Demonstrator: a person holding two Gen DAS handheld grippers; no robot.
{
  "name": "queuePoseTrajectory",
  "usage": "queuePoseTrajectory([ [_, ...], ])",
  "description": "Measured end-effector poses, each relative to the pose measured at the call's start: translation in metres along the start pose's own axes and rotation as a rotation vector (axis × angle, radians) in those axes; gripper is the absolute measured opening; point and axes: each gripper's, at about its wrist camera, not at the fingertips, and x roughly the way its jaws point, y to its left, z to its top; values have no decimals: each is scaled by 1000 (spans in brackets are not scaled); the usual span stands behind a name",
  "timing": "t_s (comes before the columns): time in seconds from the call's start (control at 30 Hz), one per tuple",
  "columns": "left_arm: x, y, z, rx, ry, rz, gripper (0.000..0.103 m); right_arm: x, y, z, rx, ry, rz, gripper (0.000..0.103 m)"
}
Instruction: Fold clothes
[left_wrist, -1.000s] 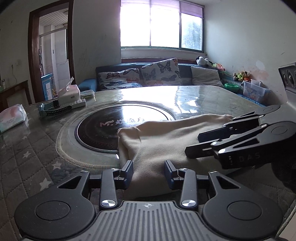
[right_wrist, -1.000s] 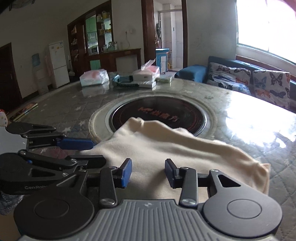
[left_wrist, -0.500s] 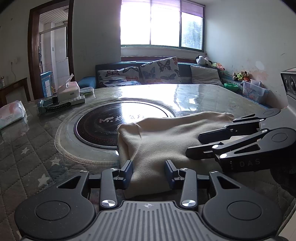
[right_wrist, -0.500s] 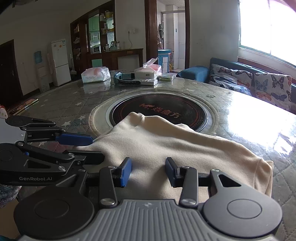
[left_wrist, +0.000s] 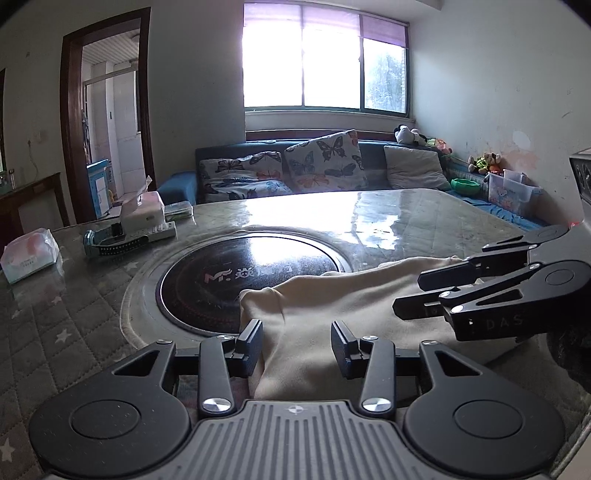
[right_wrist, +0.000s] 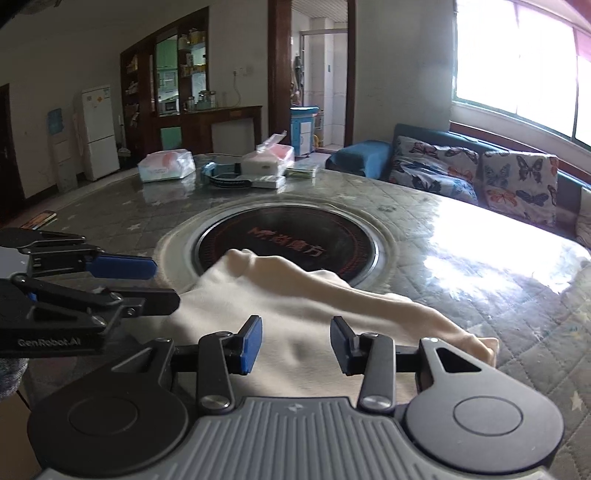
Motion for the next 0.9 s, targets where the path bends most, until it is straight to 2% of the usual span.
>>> queuePoseTrajectory([
  [0.23, 20, 2, -9, 7, 59, -1, 44, 19, -13, -9, 55, 41, 5, 42],
  [0.47, 21, 6, -12, -5, 68, -8, 44, 17, -23, -3, 82, 36, 29, 42],
  [0.57, 21, 6, -12, -8, 69, -10, 44, 22, -31, 6, 96, 27, -2, 42],
  [0.73, 24, 9, -12, -9, 73, -19, 44, 43, -50, 18, 151, 61, -76, 42],
  [0.8, 25, 10, -12, -8, 76, -22, 44, 54, -58, 19, 190, 87, -83, 42],
  [0.9, 26, 11, -10, -6, 79, -23, 46, 59, -58, 18, 177, 95, -92, 42],
])
